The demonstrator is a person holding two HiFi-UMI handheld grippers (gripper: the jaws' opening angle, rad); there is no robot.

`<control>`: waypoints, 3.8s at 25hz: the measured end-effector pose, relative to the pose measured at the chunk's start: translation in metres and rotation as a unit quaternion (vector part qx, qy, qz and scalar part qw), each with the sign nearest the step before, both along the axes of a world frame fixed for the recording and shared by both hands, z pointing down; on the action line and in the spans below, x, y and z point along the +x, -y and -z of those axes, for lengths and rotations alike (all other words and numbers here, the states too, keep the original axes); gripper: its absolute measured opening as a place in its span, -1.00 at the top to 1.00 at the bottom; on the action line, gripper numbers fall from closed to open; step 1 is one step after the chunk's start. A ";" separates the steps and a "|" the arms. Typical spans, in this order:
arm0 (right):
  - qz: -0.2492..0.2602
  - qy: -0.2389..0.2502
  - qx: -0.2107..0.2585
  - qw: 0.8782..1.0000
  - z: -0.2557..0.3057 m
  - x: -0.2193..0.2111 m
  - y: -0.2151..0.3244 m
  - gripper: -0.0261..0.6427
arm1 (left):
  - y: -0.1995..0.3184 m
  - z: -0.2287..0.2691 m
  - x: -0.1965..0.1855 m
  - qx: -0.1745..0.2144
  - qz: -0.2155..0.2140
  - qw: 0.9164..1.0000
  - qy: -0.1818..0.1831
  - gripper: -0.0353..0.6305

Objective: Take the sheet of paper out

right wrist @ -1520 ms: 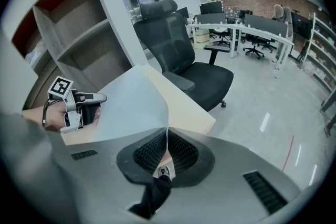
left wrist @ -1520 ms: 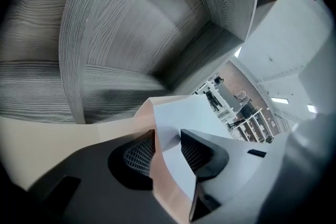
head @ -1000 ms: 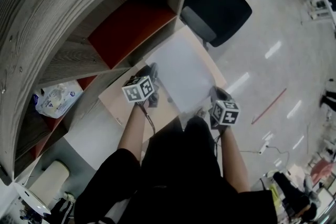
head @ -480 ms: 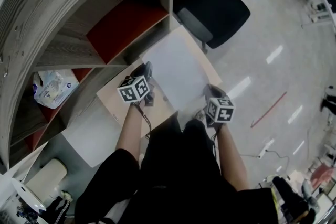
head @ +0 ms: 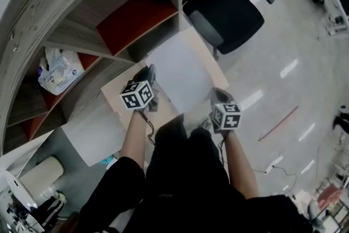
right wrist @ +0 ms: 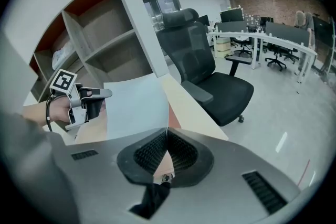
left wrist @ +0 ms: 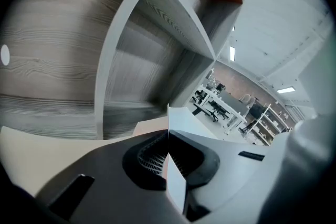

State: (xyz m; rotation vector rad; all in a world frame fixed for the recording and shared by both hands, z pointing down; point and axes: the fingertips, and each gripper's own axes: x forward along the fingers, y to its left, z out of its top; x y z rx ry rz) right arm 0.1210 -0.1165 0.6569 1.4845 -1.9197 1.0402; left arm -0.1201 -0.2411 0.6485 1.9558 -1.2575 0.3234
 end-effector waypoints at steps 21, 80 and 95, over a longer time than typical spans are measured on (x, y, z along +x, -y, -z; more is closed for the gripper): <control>0.155 0.005 0.082 0.984 0.042 -0.039 -0.013 0.87 | -0.062 0.066 -0.034 0.064 0.084 0.991 0.079 0.76; 0.276 -0.024 0.333 0.901 0.216 -0.118 -0.166 0.87 | -0.290 0.238 -0.099 0.205 0.214 0.940 0.168 0.76; 0.243 -0.050 0.327 0.912 0.219 -0.117 -0.182 0.87 | -0.288 0.237 -0.091 0.215 0.179 0.949 0.143 0.76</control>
